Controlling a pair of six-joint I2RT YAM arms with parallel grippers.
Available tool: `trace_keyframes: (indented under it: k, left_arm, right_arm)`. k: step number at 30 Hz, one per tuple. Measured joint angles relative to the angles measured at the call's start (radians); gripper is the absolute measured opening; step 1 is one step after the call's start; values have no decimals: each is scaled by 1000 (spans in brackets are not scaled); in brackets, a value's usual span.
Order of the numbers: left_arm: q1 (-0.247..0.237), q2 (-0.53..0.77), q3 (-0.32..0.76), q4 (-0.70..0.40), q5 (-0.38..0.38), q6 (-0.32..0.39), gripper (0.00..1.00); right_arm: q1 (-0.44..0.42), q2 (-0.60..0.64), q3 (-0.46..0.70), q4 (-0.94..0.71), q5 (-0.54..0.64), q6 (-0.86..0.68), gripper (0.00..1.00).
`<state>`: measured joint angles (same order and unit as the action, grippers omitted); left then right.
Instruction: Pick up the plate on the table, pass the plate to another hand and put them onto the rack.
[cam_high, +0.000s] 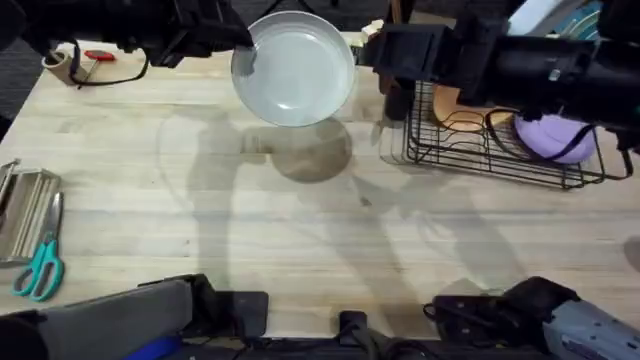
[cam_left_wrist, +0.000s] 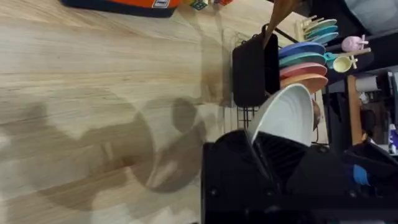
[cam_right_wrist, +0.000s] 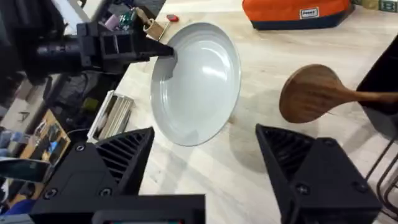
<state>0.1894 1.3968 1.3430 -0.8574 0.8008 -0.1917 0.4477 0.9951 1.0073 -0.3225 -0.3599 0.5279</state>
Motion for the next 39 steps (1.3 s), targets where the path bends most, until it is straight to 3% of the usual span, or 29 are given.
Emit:
trace_keyframes:
  k: [12,30,39]
  left_arm:
    - [0,0,0,0,15,-3,41]
    - [0,0,0,-43,15,-4,41]
    - [0,0,0,-45,15,-4,41]
  right_arm:
    - [5,107,2,0,0,127,992]
    - [55,238,2,62,0,158,987]
    - [54,255,2,77,0,163,659]
